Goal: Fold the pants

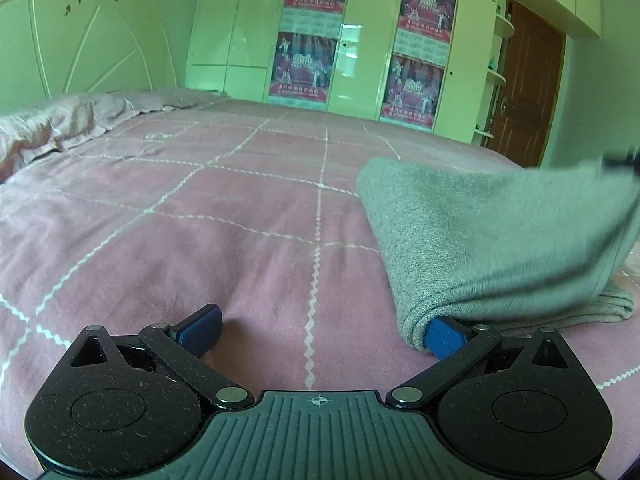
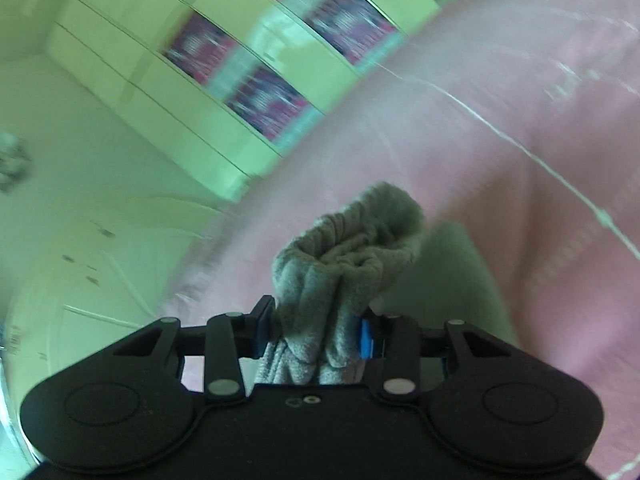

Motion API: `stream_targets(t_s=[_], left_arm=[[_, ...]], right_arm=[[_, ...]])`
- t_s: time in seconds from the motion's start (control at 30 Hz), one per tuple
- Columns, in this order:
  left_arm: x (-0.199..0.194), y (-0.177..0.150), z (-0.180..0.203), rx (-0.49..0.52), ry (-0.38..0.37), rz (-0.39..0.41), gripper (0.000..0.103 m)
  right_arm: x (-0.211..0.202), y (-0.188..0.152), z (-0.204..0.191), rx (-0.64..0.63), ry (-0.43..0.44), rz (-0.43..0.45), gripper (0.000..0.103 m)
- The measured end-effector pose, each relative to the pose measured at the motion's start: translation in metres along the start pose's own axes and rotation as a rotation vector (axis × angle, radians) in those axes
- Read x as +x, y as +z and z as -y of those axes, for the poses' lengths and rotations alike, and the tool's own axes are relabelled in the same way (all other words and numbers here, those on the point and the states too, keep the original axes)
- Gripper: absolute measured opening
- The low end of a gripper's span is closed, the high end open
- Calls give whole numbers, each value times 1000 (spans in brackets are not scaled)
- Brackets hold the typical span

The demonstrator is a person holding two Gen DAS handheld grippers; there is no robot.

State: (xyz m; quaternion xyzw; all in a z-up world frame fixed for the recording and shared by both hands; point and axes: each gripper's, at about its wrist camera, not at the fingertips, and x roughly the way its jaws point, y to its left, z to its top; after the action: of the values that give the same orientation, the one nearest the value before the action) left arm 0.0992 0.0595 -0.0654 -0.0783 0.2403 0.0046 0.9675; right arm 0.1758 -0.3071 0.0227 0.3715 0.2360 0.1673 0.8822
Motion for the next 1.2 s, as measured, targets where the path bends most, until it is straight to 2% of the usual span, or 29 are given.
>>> stream_targets(t_s=[0.07, 0.1, 0.13, 0.2, 0.23, 0.27, 0.37, 0.47, 0.73, 0.87, 1.03, 1.1, 1.13, 1.17, 1.2], left_arm=[[-1, 0, 1, 1, -2, 12, 103], [0, 1, 0, -2, -7, 8, 103], [1, 1, 0, -5, -6, 3, 103], [3, -1, -3, -11, -5, -13, 103], [3, -1, -3, -7, -6, -15, 103], [4, 0, -2, 2, -8, -14, 103], [5, 0, -3, 0, -4, -19, 103], [4, -2, 1, 8, 6, -15, 103], [2, -4, 5, 14, 11, -16, 103], [2, -4, 5, 19, 10, -20, 103], [3, -3, 6, 26, 6, -23, 103], [3, -1, 6, 28, 3, -25, 103], [4, -1, 5, 29, 4, -26, 103], [4, -1, 5, 29, 2, -28, 103], [4, -1, 5, 34, -5, -30, 103]], right_arm=[[-18, 4, -5, 11, 86, 81, 27], [-19, 1, 5, 32, 81, 94, 27], [-16, -5, 20, 42, 27, 93, 27], [7, -21, 85, 233, -174, -54, 25], [10, -31, 107, 305, -194, -83, 23], [5, -36, 114, 310, -140, -50, 24], [5, -32, 109, 278, -124, -58, 28], [10, -26, 114, 310, -109, -81, 36], [8, -31, 102, 230, -123, -100, 42], [5, -27, 78, 103, -169, -88, 25], [-26, -13, 46, 77, -11, 50, 24], [-29, -19, 53, 63, -16, 74, 23], [-19, -23, 75, 130, -101, 24, 23], [-7, -29, 103, 262, -183, -58, 22], [-8, -34, 120, 334, -165, -52, 21]])
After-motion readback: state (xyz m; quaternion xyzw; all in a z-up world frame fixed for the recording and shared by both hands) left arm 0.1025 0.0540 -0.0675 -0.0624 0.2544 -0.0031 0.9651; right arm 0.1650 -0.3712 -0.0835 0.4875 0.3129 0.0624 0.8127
